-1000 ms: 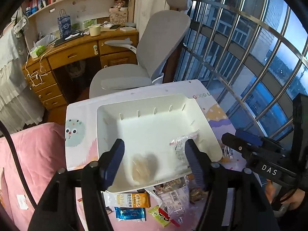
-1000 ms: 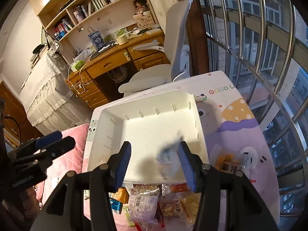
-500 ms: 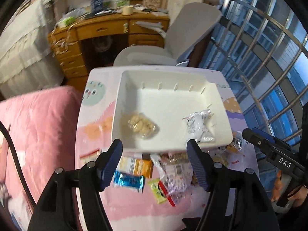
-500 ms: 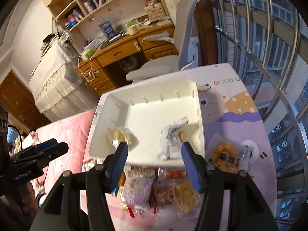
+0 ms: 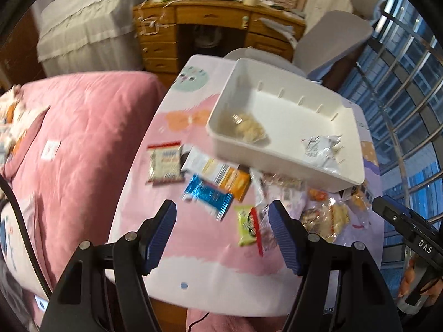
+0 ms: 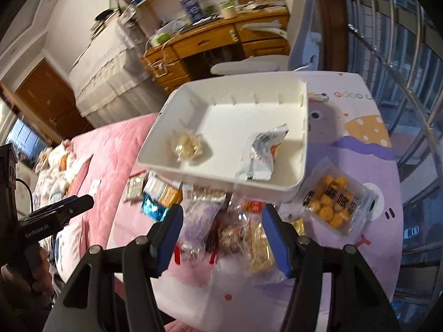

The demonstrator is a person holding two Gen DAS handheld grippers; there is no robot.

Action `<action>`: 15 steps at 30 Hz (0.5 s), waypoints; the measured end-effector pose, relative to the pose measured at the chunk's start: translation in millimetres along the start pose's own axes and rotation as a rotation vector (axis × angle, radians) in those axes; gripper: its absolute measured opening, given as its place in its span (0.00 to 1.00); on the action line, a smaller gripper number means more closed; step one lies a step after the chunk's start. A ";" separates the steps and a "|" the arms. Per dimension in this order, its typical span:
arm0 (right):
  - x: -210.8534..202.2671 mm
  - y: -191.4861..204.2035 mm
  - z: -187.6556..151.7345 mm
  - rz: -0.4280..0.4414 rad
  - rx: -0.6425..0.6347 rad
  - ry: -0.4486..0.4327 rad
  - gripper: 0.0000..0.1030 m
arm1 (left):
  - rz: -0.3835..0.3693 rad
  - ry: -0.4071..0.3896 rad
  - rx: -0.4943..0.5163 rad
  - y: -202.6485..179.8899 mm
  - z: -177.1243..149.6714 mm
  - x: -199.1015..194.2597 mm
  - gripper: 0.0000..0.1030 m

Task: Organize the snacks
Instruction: 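Grasp the small red-topped biscuit packet with the left tool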

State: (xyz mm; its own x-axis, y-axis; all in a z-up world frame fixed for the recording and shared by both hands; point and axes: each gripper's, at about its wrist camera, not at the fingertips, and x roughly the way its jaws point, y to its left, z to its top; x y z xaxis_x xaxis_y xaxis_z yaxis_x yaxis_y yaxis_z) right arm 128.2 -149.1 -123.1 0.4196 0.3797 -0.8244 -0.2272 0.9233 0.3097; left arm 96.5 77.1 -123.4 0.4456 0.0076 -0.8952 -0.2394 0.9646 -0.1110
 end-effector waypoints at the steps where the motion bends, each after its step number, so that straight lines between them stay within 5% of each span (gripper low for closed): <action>1: 0.3 0.4 -1.0 0.002 -0.006 0.006 0.61 | 0.002 0.001 -0.008 1.0 -2.9 -0.6 0.66; 15: 2.7 32.2 -20.8 -0.004 -0.171 0.049 0.62 | 0.012 0.091 -0.108 39.6 -20.8 23.6 0.66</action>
State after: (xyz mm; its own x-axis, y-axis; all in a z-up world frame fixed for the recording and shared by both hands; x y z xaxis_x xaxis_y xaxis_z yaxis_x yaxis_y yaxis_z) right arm 103.8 -119.6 -125.2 0.3782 0.3693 -0.8488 -0.3736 0.8999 0.2251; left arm 79.6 110.0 -157.8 0.3629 -0.0101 -0.9318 -0.3380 0.9304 -0.1417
